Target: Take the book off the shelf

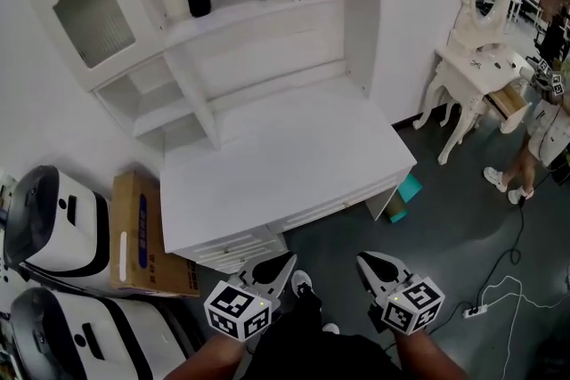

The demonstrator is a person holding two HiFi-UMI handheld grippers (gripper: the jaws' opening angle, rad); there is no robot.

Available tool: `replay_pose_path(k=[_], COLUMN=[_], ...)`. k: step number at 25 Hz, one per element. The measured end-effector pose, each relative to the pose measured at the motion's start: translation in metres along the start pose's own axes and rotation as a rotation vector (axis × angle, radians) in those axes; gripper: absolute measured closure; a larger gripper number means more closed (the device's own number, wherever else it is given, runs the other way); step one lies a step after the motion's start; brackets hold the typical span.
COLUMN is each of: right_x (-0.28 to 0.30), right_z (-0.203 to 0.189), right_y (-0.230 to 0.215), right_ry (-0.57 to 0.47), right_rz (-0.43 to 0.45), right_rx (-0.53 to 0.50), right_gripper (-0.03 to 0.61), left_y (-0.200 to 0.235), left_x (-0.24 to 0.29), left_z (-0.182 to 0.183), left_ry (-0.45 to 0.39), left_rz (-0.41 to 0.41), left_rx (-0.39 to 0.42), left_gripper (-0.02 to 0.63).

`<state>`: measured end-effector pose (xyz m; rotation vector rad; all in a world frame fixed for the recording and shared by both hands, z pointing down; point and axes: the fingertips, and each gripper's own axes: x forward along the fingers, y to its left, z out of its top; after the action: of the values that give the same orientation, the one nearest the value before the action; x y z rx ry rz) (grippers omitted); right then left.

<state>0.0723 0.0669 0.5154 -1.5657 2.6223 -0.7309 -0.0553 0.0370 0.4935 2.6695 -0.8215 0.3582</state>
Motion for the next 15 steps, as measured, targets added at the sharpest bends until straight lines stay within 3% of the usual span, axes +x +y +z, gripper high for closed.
replay_pose_path(k=[15], right_x=[0.136], right_z=[0.097], right_y=[-0.069], right_ry=[-0.031], right_rz=[-0.057], right_rx=[-0.073], right_gripper=[0.548], left_y=[0.128], left_x=[0.087], left_z=[0.091], left_ry=[-0.04], left_rz=[-0.019], left_rx=[0.061], left_gripper=[0.606])
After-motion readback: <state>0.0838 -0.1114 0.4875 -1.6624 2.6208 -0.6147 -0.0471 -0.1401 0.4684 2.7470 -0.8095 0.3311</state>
